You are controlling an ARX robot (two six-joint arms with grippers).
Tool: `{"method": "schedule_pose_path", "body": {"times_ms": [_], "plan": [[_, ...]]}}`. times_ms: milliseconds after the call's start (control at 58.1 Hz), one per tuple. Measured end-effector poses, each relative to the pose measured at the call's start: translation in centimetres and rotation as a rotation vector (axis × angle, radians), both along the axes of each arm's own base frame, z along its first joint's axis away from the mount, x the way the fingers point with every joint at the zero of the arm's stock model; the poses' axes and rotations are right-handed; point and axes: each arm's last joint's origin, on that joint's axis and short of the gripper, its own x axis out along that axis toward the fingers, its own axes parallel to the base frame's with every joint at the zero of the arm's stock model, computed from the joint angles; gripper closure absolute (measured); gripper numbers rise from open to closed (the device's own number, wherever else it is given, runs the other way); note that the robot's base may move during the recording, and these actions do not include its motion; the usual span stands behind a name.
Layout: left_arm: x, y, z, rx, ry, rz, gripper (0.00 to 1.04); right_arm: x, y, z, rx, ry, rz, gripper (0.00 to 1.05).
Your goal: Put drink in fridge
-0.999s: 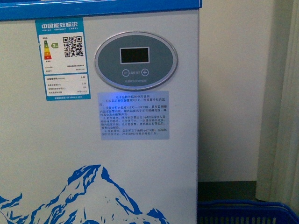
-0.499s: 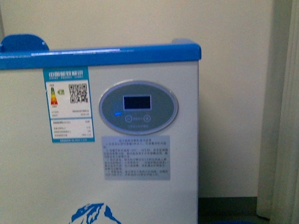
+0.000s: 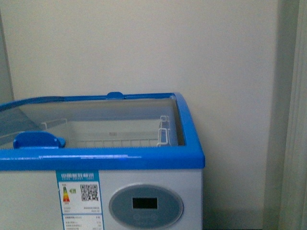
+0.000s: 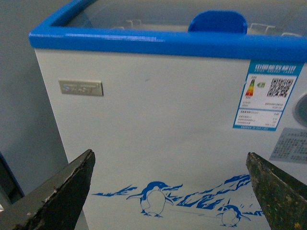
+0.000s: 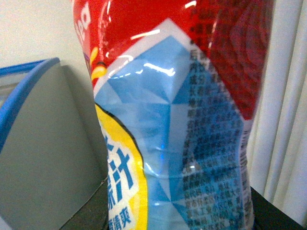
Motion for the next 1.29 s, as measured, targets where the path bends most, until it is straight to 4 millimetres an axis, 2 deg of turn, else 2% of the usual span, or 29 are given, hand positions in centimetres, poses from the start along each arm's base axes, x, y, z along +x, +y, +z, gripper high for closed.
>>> {"method": "schedule_pose_path", "body": {"times_ms": [396, 448, 499, 603, 689, 758, 844, 1033, 1171, 1292], "plan": [[0.0, 0.0, 0.0, -0.001, 0.000, 0.000, 0.08, 0.0, 0.0, 0.0, 0.000, 0.000, 0.000, 0.63], [0.1, 0.0, -0.1, -0.065, 0.086, -0.025, 0.08, 0.0, 0.0, 0.0, 0.000, 0.000, 0.000, 0.63], [0.7, 0.2, 0.2, -0.128, 0.172, -0.030, 0.08, 0.0, 0.0, 0.0, 0.001, 0.000, -0.001, 0.63], [2.7, 0.7, 0.9, -0.110, 0.201, -0.048, 0.08, 0.0, 0.0, 0.0, 0.000, 0.000, 0.000, 0.63], [5.0, 1.2, 1.9, 0.012, 0.172, -0.100, 0.08, 0.0, 0.0, 0.0, 0.000, 0.000, -0.001, 0.63], [7.2, 1.7, 2.8, 0.184, 0.124, -0.144, 0.08, 0.0, 0.0, 0.0, 0.001, 0.000, -0.001, 0.63], [10.5, 2.2, 3.7, 0.478, 0.047, -0.248, 0.08, 0.0, 0.0, 0.0, 0.000, 0.000, 0.000, 0.63], [15.0, 1.8, 3.8, 0.924, -0.037, -0.474, 0.08, 0.0, 0.0, 0.0, 0.001, 0.000, -0.001, 0.63], [17.7, 1.2, 4.8, 1.072, -0.059, -0.551, 0.08, 0.0, 0.0, 0.0, 0.001, 0.000, -0.001, 0.63], [19.4, 1.0, 5.1, 1.126, -0.065, -0.572, 0.08, 0.0, 0.0, 0.0, 0.001, 0.000, -0.001, 0.63]]}}
